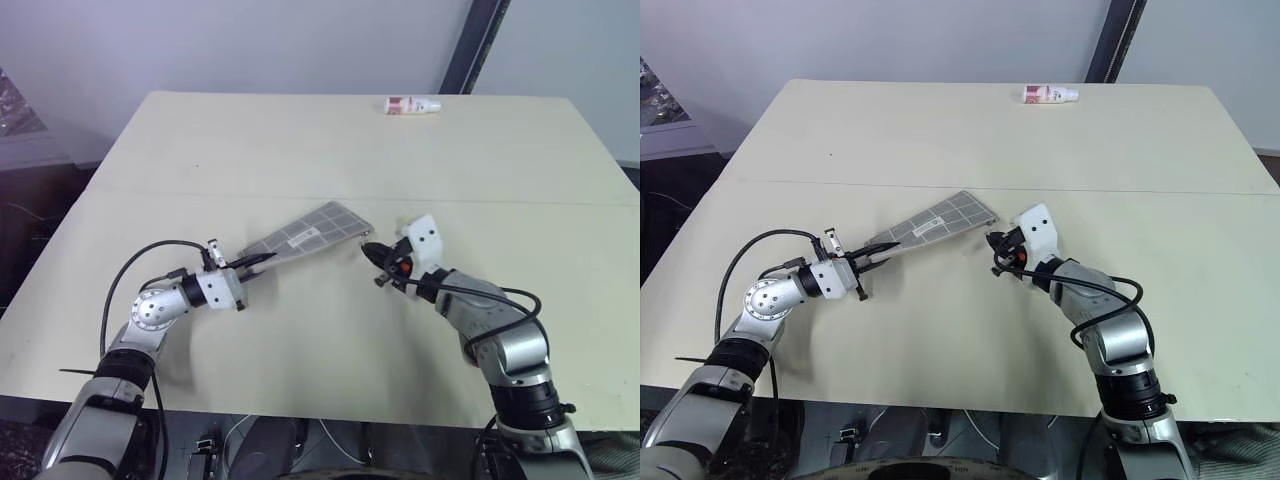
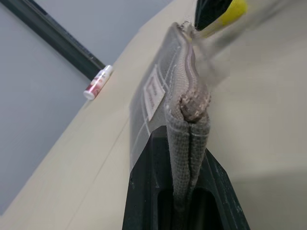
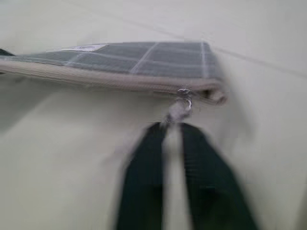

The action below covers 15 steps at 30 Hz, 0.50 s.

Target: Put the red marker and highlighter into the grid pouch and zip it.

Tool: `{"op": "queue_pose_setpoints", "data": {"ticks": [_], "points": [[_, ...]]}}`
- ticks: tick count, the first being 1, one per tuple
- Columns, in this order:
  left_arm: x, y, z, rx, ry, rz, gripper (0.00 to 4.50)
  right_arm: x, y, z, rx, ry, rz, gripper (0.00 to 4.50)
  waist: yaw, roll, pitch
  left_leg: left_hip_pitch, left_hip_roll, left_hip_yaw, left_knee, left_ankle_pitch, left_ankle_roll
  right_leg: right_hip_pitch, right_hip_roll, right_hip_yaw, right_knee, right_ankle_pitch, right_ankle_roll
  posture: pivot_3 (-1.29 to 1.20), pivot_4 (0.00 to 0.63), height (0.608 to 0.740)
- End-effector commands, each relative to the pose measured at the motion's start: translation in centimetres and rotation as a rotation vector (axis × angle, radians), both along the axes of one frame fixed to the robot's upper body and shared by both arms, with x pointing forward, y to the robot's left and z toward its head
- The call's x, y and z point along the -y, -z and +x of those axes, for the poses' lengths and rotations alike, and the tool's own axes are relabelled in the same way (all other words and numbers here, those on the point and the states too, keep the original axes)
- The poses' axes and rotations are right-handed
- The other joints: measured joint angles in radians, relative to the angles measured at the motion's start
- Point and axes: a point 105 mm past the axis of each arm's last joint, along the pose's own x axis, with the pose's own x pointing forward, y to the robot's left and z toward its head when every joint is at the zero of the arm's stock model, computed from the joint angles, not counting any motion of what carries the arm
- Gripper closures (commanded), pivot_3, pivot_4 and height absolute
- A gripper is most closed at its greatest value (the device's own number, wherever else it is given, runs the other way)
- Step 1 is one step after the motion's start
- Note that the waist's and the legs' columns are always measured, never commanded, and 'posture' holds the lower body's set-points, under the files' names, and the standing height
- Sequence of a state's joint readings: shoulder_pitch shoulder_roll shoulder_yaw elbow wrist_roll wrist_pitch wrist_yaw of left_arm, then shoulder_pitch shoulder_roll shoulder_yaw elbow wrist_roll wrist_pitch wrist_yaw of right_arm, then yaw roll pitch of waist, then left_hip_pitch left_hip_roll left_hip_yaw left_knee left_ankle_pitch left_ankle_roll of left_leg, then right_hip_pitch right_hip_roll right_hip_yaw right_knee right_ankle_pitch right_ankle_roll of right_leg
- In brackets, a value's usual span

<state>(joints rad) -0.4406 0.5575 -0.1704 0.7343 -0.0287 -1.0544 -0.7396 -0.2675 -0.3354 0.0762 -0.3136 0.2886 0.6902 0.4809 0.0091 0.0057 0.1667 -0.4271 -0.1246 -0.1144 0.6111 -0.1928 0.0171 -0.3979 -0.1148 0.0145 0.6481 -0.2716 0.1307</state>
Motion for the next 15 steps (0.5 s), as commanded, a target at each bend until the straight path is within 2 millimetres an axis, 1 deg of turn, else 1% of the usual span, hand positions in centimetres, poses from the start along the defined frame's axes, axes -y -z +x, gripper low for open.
{"op": "queue_pose_setpoints", "data": {"ticks": [1, 4, 6, 8, 9, 10, 11, 12, 13, 14, 15], "points": [[-0.5, -0.9, 0.3, 0.05, -0.017, -0.006, 4.5, -1.3, -1.6, -0.2, 0.074, -0.044, -0.007, 4.45, 0.0, 0.0, 0.0, 0.0, 0.0, 0.0, 0.0, 0.0, 0.0, 0.0, 0.0, 0.0, 0.0, 0.0, 0.0, 0.0, 0.15, 0.74], [-0.3, -1.0, 0.2, 0.056, -0.013, -0.016, 4.5, -1.1, -1.5, 0.3, 0.103, -0.02, -0.054, 4.45, 0.0, 0.0, 0.0, 0.0, 0.0, 0.0, 0.0, 0.0, 0.0, 0.0, 0.0, 0.0, 0.0, 0.0, 0.0, 0.0, 0.15, 0.74], [-0.3, -1.0, 0.3, 0.061, -0.014, -0.014, 4.5, -0.4, -1.6, 0.7, 0.101, 0.024, -0.03, 4.45, 0.001, 0.0, 0.0, 0.0, 0.0, 0.0, 0.0, 0.0, 0.0, 0.0, 0.0, 0.0, 0.0, 0.0, 0.0, 0.0, 0.15, 0.74], [-0.6, -1.2, 0.3, 0.069, -0.025, -0.017, 4.5, -0.4, -1.6, -0.2, 0.078, -0.028, -0.003, 3.94, 0.001, 0.0, 0.0, 0.0, 0.0, 0.0, 0.0, 0.0, 0.0, 0.0, 0.0, 0.0, 0.0, 0.0, 0.0, 0.0, 0.15, 0.74], [-0.7, -1.3, 0.4, 0.072, -0.029, -0.021, 4.5, 0.2, -1.5, 0.0, 0.081, 0.004, -0.015, 3.62, 0.001, 0.0, 0.0, 0.0, 0.0, 0.0, 0.0, 0.0, 0.0, 0.0, 0.0, 0.0, 0.0, 0.0, 0.0, 0.0, 0.15, 0.74], [-0.8, -1.5, 0.4, 0.076, -0.032, -0.024, 4.5, 0.8, -1.4, 0.3, 0.078, 0.042, -0.013, 3.18, 0.001, 0.0, 0.0, 0.0, 0.0, 0.0, 0.0, 0.0, 0.0, 0.0, 0.0, 0.0, 0.0, 0.0, 0.0, 0.0, 0.15, 0.74], [-0.9, -1.7, 0.4, 0.082, -0.034, -0.027, 4.5, 1.2, -1.5, 0.5, 0.071, 0.07, 0.004, 2.57, 0.001, 0.0, 0.0, 0.0, 0.0, 0.0, 0.0, 0.0, 0.0, 0.0, 0.0, 0.0, 0.0, 0.0, 0.0, 0.0, 0.15, 0.74], [-0.9, -2.0, 0.5, 0.091, -0.034, -0.03, 4.5, 1.4, -1.6, 0.6, 0.067, 0.081, 0.017, 2.12, 0.001, 0.0, 0.0, 0.0, 0.0, 0.0, 0.0, 0.0, 0.0, 0.0, 0.0, 0.0, 0.0, 0.0, 0.0, 0.0, 0.15, 0.74], [-1.0, -2.2, 0.5, 0.099, -0.033, -0.032, 4.5, 1.4, -1.6, 0.6, 0.065, 0.084, 0.025, 1.52, 0.001, 0.0, 0.0, 0.0, 0.0, 0.0, 0.0, 0.0, 0.0, 0.0, 0.0, 0.0, 0.0, 0.0, 0.0, 0.0, 0.15, 0.74], [-1.0, -2.7, 0.6, 0.113, -0.032, -0.037, 4.5, 1.3, -1.6, 0.7, 0.061, 0.08, 0.032, 1.12, 0.001, 0.0, 0.0, 0.0, 0.0, 0.0, 0.0, 0.0, 0.0, 0.0, 0.0, 0.0, 0.0, 0.0, 0.0, 0.0, 0.15, 0.74], [-1.0, -3.2, 0.7, 0.125, -0.028, -0.042, 4.5, 1.1, -1.7, 0.8, 0.059, 0.079, 0.044, 0.58, 0.0, 0.0, 0.0, 0.0, 0.0, 0.0, 0.0, 0.0, 0.0, 0.0, 0.0, 0.0, 0.0, 0.0, 0.0, 0.0, 0.15, 0.74]]}}
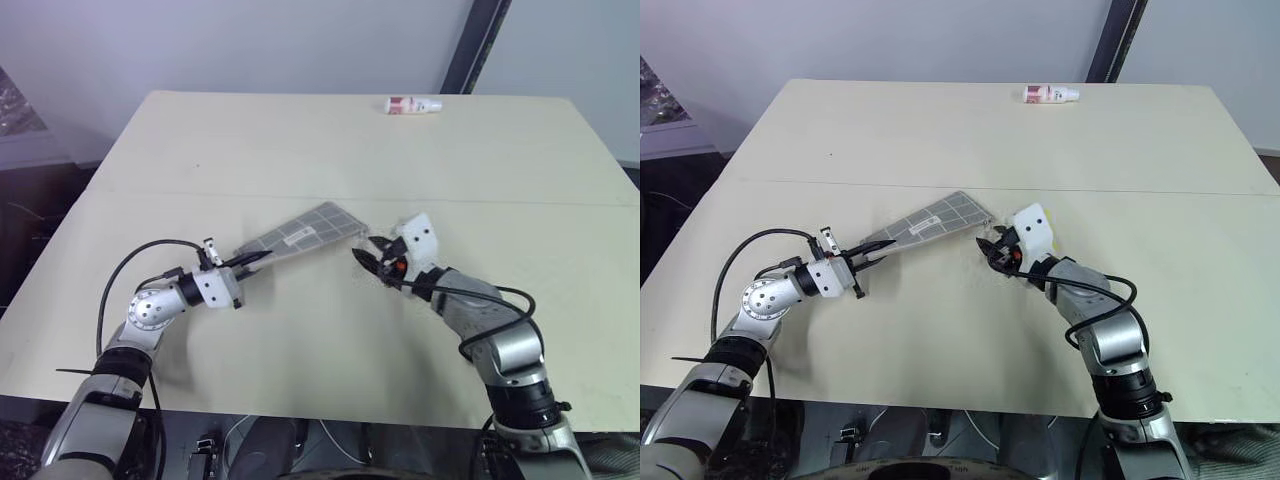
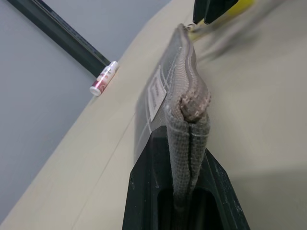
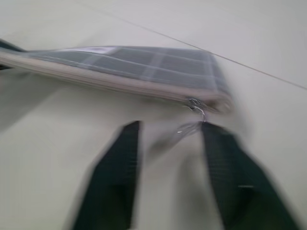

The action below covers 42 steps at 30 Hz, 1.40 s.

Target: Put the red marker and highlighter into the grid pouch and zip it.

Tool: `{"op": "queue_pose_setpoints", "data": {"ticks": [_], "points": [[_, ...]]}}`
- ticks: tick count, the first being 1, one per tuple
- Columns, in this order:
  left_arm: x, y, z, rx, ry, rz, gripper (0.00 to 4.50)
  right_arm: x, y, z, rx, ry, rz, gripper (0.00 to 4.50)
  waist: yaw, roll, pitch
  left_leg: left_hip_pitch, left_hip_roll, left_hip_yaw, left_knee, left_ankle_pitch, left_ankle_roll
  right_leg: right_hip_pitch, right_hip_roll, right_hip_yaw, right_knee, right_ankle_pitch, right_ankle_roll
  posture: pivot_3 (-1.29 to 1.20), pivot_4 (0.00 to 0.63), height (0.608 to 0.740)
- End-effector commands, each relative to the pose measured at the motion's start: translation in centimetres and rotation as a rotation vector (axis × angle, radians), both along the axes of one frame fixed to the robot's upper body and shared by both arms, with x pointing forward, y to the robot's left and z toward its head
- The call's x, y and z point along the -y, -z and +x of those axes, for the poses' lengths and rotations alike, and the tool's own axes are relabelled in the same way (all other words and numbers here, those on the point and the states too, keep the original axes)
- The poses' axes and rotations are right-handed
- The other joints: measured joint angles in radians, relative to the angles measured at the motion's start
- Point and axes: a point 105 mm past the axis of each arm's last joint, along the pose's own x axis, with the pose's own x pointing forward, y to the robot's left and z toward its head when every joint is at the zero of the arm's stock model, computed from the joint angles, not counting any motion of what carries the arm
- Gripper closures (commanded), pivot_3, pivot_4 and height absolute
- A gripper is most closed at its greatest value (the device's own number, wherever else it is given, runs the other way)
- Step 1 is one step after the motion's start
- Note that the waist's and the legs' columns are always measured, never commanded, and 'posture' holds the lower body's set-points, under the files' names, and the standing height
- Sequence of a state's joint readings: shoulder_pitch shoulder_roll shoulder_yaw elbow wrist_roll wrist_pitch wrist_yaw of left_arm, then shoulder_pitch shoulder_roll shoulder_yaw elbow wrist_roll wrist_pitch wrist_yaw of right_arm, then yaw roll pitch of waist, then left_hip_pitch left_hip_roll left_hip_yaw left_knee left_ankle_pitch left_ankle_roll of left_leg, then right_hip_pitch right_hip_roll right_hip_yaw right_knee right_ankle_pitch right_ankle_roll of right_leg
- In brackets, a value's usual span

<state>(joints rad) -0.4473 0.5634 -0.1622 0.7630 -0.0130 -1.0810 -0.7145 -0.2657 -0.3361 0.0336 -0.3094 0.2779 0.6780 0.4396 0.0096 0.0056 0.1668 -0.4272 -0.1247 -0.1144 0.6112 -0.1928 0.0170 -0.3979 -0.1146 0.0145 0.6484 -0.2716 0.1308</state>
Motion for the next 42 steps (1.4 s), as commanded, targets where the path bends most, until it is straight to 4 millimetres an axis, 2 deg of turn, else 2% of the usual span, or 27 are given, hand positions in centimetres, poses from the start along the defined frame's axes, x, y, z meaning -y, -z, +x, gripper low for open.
{"op": "queue_pose_setpoints", "data": {"ticks": [1, 4, 9, 14, 24, 27, 30, 34, 35, 38, 42], "points": [[-0.5, -3.5, 0.6, 0.117, -0.004, -0.043, 4.5, -0.6, -1.2, 0.2, 0.032, -0.009, 0.058, 0.08, -0.001, 0.0, 0.0, 0.0, 0.0, 0.0, 0.0, 0.0, 0.0, 0.0, 0.0, 0.0, 0.0, 0.0, 0.0, 0.0, 0.15, 0.74], [-0.4, -4.5, 0.8, 0.142, 0.006, -0.048, 4.5, -1.5, -1.4, 0.6, 0.026, -0.012, 0.103, 0.03, -0.005, 0.0, 0.0, 0.0, 0.0, 0.0, 0.0, 0.0, 0.0, 0.0, 0.0, 0.0, 0.001, 0.0, 0.0, 0.0, 0.15, 0.74], [-0.2, -5.3, 0.9, 0.164, 0.017, -0.044, 4.5, -2.1, -0.9, 0.8, 0.03, -0.022, 0.076, 0.03, -0.007, 0.0, 0.0, 0.0, 0.0, 0.0, 0.0, 0.001, 0.001, 0.0, 0.0, 0.0, 0.0, 0.0, 0.0, 0.0, 0.15, 0.74], [0.3, -5.6, 0.7, 0.182, 0.04, -0.035, 4.5, -1.6, -1.5, 1.8, 0.041, 0.03, 0.116, 0.03, -0.008, 0.0, 0.0, 0.0, 0.0, 0.0, -0.001, 0.001, 0.001, -0.001, 0.0, 0.0, 0.001, 0.0, 0.0, 0.0, 0.15, 0.74], [1.0, -5.4, 0.7, 0.182, 0.06, -0.011, 4.5, -2.0, -2.3, 2.7, 0.053, 0.041, 0.179, 0.03, -0.02, 0.0, 0.0, 0.0, 0.0, 0.0, -0.001, 0.001, 0.001, -0.001, 0.001, 0.0, 0.001, 0.0, 0.0, 0.0, 0.15, 0.74], [1.1, -5.2, 0.9, 0.173, 0.052, -0.009, 4.5, -2.2, -2.0, 2.4, 0.047, 0.027, 0.168, 0.87, -0.023, 0.0, 0.0, 0.0, 0.0, 0.0, -0.001, 0.001, 0.001, -0.001, 0.001, 0.0, 0.001, 0.0, 0.0, 0.0, 0.15, 0.74], [0.8, -4.7, 1.3, 0.153, 0.021, 0.0, 4.5, -2.1, -0.7, 1.9, 0.053, -0.009, 0.024, 2.38, -0.023, 0.0, 0.0, 0.0, 0.0, 0.0, -0.001, 0.001, 0.002, -0.001, 0.001, 0.0, 0.001, 0.0, 0.0, 0.0, 0.15, 0.74], [0.9, -4.4, 1.2, 0.146, 0.02, 0.0, 4.5, -2.3, -0.5, 1.7, 0.04, -0.025, 0.037, 4.29, -0.023, 0.0, 0.0, 0.0, 0.0, 0.0, -0.001, 0.001, 0.002, -0.001, 0.001, 0.0, 0.001, 0.0, 0.0, 0.0, 0.15, 0.74], [0.9, -4.3, 1.2, 0.144, 0.019, 0.001, 4.5, -2.4, -0.6, 1.7, 0.042, -0.032, 0.038, 4.46, -0.023, 0.0, 0.0, 0.0, 0.0, 0.0, -0.001, 0.001, 0.002, -0.001, 0.001, 0.0, 0.001, 0.0, 0.0, 0.0, 0.15, 0.74], [0.9, -3.9, 1.3, 0.139, 0.006, 0.013, 4.5, -2.8, -1.1, 1.7, 0.07, -0.047, 0.006, 4.46, -0.023, 0.0, 0.0, 0.0, 0.0, 0.0, 0.0, 0.001, 0.002, -0.001, 0.001, 0.0, 0.001, 0.0, 0.0, 0.0, 0.15, 0.74], [1.2, -3.1, 1.4, 0.128, -0.005, 0.034, 4.5, -3.1, -1.4, 1.7, 0.15, -0.111, -0.183, 4.46, -0.023, 0.0, 0.0, 0.0, 0.0, 0.0, 0.0, 0.001, 0.002, -0.001, 0.001, 0.0, 0.001, 0.0, 0.0, 0.0, 0.15, 0.74]]}}
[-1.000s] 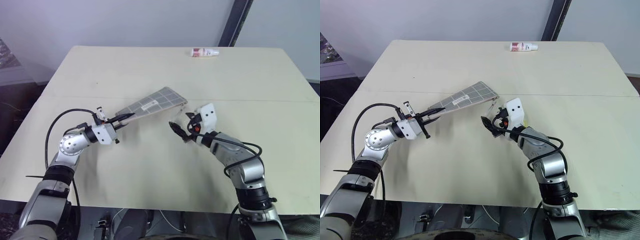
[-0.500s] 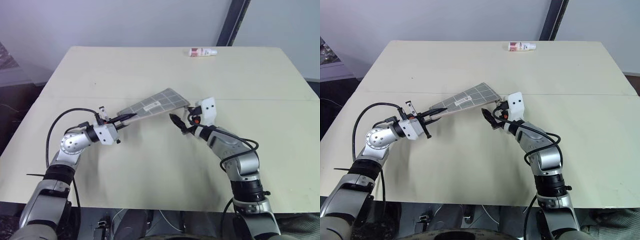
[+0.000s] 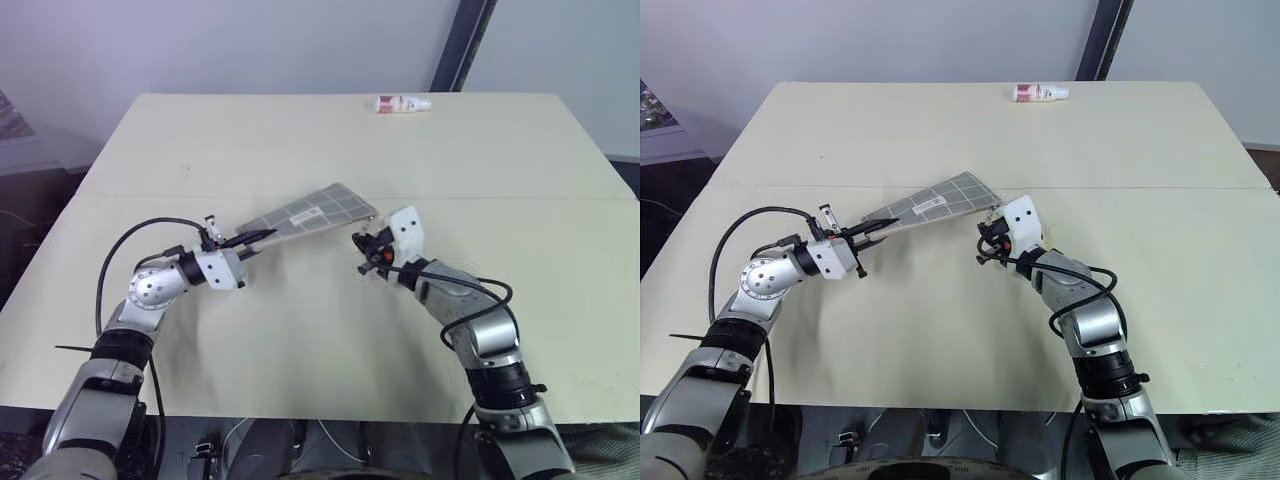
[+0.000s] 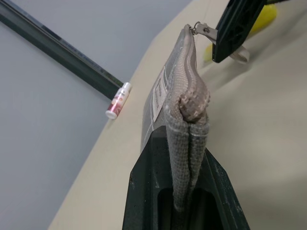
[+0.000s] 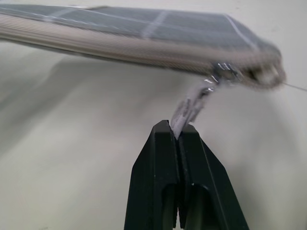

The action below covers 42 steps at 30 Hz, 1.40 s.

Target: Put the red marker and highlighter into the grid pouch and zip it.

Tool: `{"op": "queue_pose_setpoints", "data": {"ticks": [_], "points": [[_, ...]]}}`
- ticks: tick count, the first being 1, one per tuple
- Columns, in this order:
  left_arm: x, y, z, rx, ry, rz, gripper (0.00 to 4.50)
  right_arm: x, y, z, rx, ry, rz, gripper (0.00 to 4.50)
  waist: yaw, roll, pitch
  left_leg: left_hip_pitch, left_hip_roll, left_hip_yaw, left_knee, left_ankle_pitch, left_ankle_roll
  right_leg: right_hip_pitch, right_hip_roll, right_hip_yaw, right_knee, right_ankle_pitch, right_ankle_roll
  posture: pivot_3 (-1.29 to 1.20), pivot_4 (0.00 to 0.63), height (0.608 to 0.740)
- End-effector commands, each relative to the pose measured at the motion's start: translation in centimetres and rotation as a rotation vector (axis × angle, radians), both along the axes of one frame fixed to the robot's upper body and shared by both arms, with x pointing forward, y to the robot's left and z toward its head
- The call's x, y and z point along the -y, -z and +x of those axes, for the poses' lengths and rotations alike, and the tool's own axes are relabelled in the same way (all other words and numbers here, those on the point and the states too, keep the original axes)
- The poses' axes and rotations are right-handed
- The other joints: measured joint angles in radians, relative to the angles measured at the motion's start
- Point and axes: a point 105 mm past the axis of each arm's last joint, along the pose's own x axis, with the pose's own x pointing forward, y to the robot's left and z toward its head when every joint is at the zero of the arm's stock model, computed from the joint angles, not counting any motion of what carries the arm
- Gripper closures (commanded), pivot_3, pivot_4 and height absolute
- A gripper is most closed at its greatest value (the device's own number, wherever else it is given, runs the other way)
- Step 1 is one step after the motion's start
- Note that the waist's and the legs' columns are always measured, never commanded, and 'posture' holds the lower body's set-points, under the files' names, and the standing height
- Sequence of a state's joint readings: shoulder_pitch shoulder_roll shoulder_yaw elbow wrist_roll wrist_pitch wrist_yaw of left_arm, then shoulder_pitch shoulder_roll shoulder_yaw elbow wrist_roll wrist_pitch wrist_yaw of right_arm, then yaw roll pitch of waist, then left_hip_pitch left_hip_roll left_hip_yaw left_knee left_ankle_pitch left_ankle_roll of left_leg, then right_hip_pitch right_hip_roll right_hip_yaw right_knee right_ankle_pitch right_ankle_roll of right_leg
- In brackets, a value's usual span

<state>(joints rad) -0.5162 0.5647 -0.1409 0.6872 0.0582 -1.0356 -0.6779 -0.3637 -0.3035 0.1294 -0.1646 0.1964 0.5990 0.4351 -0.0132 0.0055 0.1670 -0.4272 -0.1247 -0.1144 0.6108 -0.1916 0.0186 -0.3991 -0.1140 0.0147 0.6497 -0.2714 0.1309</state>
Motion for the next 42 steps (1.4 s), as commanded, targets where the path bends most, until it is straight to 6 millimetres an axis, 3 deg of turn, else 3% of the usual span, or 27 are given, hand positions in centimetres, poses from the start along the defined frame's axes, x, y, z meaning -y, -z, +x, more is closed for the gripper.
{"op": "queue_pose_setpoints", "data": {"ticks": [1, 5, 15, 26, 41, 42], "points": [[0.1, 0.1, 0.2, 0.018, -0.02, 0.004, 4.5, -1.0, -2.0, -0.2, 0.16, -0.103, -0.192, 4.46, 0.0, 0.0, 0.0, 0.0, 0.0, 0.0, 0.0, 0.0, 0.0, 0.0, 0.0, 0.0, 0.0, 0.0, 0.0, 0.0, 0.15, 0.74], [0.6, 0.9, 0.2, 0.002, -0.037, -0.001, 4.5, -2.3, -2.3, -0.9, 0.268, -0.236, -0.358, 4.46, 0.001, -0.001, 0.0, 0.0, 0.0, 0.0, 0.0, 0.0, 0.0, 0.0, 0.0, 0.0, 0.0, 0.0, 0.0, 0.0, 0.15, 0.74], [2.0, 1.9, -0.1, -0.007, -0.028, -0.001, 4.5, -5.5, -1.9, -2.4, 0.409, -0.466, -0.491, 4.46, 0.0, -0.001, 0.001, 0.0, 0.0, 0.0, 0.001, 0.0, 0.0, 0.001, 0.0, 0.0, 0.0, 0.0, 0.001, 0.0, 0.15, 0.74], [1.7, 1.7, 0.1, 0.017, -0.023, 0.048, 4.5, -9.8, -2.2, -3.2, 0.586, -0.717, -0.629, 4.46, 0.0, -0.001, 0.001, 0.0, 0.0, 0.0, 0.0, 0.001, -0.001, 0.0, 0.001, 0.0, 0.0, 0.0, 0.001, 0.0, 0.15, 0.74], [2.5, 1.2, 0.6, 0.038, -0.023, 0.032, 4.5, -10.1, -2.3, -3.7, 0.717, -0.79, -0.698, 4.46, 0.0, -0.001, 0.001, 0.0, 0.0, 0.0, 0.001, 0.001, -0.002, -0.001, 0.001, 0.0, 0.003, 0.001, 0.001, 0.0, 0.15, 0.74], [2.5, 1.1, 0.6, 0.041, -0.022, 0.032, 4.5, -9.9, -2.3, -3.7, 0.709, -0.784, -0.687, 4.22, 0.0, -0.001, 0.001, 0.0, 0.0, 0.0, 0.001, 0.002, -0.002, -0.001, 0.001, 0.0, 0.003, 0.001, 0.001, 0.0, 0.15, 0.74]]}}
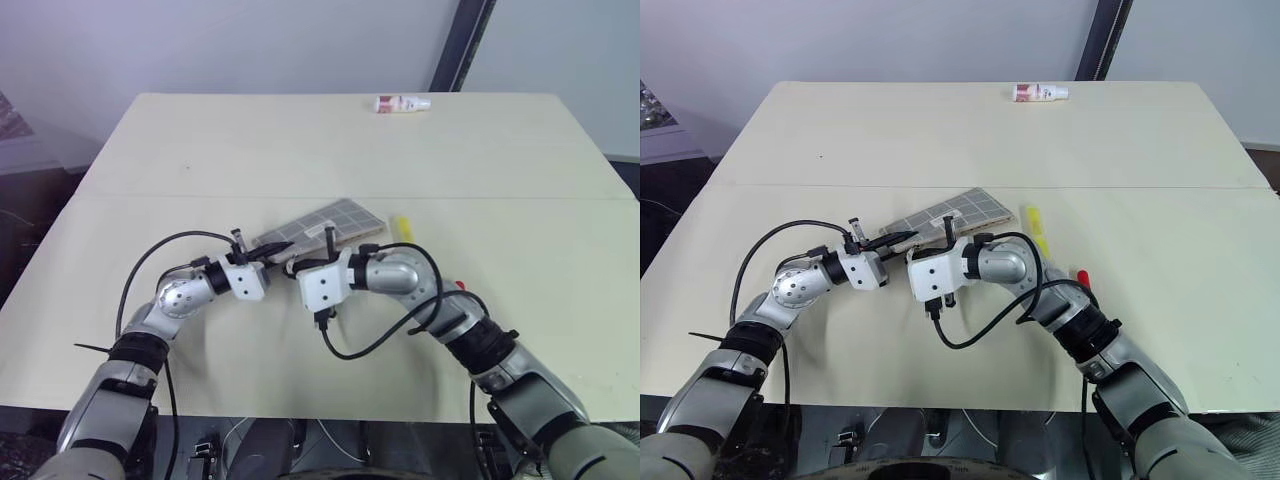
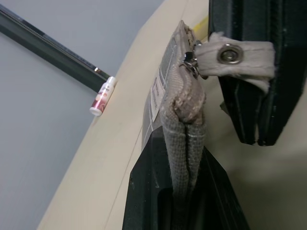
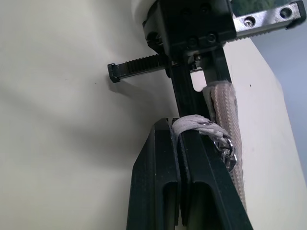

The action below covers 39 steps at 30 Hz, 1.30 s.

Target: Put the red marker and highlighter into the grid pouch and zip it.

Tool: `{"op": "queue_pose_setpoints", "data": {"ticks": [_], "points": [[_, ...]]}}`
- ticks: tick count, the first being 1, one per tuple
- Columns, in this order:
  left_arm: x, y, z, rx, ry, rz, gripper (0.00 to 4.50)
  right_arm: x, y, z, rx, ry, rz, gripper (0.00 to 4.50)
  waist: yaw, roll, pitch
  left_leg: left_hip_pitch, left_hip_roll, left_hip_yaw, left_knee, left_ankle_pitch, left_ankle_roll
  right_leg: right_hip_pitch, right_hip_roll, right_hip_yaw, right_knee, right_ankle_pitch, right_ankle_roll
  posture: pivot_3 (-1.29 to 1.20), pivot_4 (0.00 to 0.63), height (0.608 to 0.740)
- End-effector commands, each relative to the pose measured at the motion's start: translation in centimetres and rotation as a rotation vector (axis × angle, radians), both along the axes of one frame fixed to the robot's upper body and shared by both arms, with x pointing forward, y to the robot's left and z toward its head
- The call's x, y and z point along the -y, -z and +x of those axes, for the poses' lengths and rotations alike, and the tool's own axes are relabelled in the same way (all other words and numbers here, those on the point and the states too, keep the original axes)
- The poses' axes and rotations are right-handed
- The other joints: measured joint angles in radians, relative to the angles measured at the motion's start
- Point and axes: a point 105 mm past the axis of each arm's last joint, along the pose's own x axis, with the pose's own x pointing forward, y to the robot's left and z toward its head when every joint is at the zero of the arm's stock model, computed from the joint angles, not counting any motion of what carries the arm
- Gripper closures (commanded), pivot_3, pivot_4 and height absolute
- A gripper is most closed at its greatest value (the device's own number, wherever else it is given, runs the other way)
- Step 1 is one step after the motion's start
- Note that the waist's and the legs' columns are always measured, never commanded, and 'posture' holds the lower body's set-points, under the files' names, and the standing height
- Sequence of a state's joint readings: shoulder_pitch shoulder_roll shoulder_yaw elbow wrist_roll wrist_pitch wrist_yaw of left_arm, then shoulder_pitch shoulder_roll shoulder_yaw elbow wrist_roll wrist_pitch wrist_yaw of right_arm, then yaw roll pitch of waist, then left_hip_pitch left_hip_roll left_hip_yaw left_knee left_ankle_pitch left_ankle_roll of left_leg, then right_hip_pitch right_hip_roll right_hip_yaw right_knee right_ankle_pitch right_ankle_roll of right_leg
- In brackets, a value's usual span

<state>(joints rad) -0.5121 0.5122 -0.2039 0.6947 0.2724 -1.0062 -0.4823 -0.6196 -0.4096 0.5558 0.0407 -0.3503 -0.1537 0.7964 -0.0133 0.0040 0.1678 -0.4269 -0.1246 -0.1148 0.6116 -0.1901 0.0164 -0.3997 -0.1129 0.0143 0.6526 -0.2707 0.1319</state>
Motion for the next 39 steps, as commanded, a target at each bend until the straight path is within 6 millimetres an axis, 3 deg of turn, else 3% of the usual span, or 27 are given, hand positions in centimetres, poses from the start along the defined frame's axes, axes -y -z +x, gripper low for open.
{"op": "queue_pose_setpoints", "data": {"ticks": [1, 2, 9, 15, 21, 25, 29, 33, 39], "points": [[0.0, -1.5, 0.3, 0.049, -0.003, -0.024, 4.5, -0.2, -2.0, 0.1, 0.056, -0.016, 0.057, 3.93, 0.0, 0.0, 0.0, 0.0, 0.0, 0.0, 0.0, 0.0, 0.0, 0.0, 0.0, 0.0, 0.0, 0.0, 0.0, 0.0, 0.15, 0.74], [0.0, -1.6, 0.3, 0.051, -0.006, -0.031, 4.5, 0.1, -2.1, 0.3, 0.067, -0.01, 0.055, 3.68, 0.0, 0.0, 0.0, 0.0, 0.0, 0.0, 0.0, 0.0, 0.0, 0.0, 0.0, 0.0, 0.0, 0.0, 0.0, 0.0, 0.15, 0.74], [-0.3, -2.5, 0.1, 0.102, -0.009, -0.043, 4.5, 3.5, -1.9, 0.4, -0.007, 0.09, 0.127, 0.05, 0.004, 0.0, 0.0, 0.0, 0.0, 0.0, 0.0, 0.0, 0.0, 0.001, 0.0, 0.0, 0.0, 0.0, 0.0, 0.0, 0.15, 0.74], [-0.5, -3.1, 0.1, 0.138, -0.015, -0.054, 4.5, 7.5, -0.5, -1.1, -0.078, 0.222, 0.19, 0.02, 0.004, 0.0, 0.0, 0.0, 0.0, 0.0, 0.0, 0.0, 0.0, 0.001, 0.0, 0.0, 0.0, 0.0, 0.0, 0.0, 0.15, 0.74], [-1.2, -2.8, 0.0, 0.137, -0.033, -0.049, 4.5, 12.0, -3.5, -0.8, -0.203, 0.579, 0.649, 0.02, 0.003, -0.001, 0.0, 0.0, 0.0, -0.001, 0.0, 0.0, 0.0, 0.0, 0.0, 0.001, 0.0, 0.0, 0.0, 0.0, 0.15, 0.74], [-1.5, -2.6, 0.1, 0.13, -0.052, -0.061, 4.5, 15.8, -2.8, -1.0, -0.233, 0.865, 0.788, 0.02, 0.007, -0.001, 0.0, 0.0, 0.0, -0.001, 0.0, -0.001, -0.002, 0.0, 0.0, 0.001, 0.0, 0.0, 0.0, 0.0, 0.15, 0.74], [-0.6, -2.1, 0.0, 0.119, -0.025, -0.064, 4.5, 16.4, -0.2, -0.4, -0.346, 1.061, 0.748, 0.02, 0.006, -0.001, 0.0, 0.0, 0.0, -0.001, 0.0, -0.001, -0.002, 0.0, 0.0, 0.001, 0.0, 0.0, 0.0, 0.0, 0.15, 0.74], [-0.2, -2.2, 0.0, 0.119, -0.012, -0.068, 4.5, 16.0, -0.4, 0.9, -0.431, 1.153, 0.827, 0.02, -0.001, -0.001, 0.0, 0.0, 0.0, -0.001, 0.0, -0.001, -0.002, -0.001, 0.0, 0.001, 0.0, 0.0, -0.001, 0.0, 0.15, 0.74], [0.1, -2.1, -0.1, 0.12, -0.006, -0.068, 4.5, 16.5, 1.3, 1.7, -0.602, 1.282, 0.795, 0.02, 0.006, -0.001, 0.0, 0.0, -0.001, -0.002, 0.0, 0.0, -0.001, -0.002, 0.0, 0.001, 0.002, 0.001, -0.001, 0.0, 0.15, 0.74]]}}
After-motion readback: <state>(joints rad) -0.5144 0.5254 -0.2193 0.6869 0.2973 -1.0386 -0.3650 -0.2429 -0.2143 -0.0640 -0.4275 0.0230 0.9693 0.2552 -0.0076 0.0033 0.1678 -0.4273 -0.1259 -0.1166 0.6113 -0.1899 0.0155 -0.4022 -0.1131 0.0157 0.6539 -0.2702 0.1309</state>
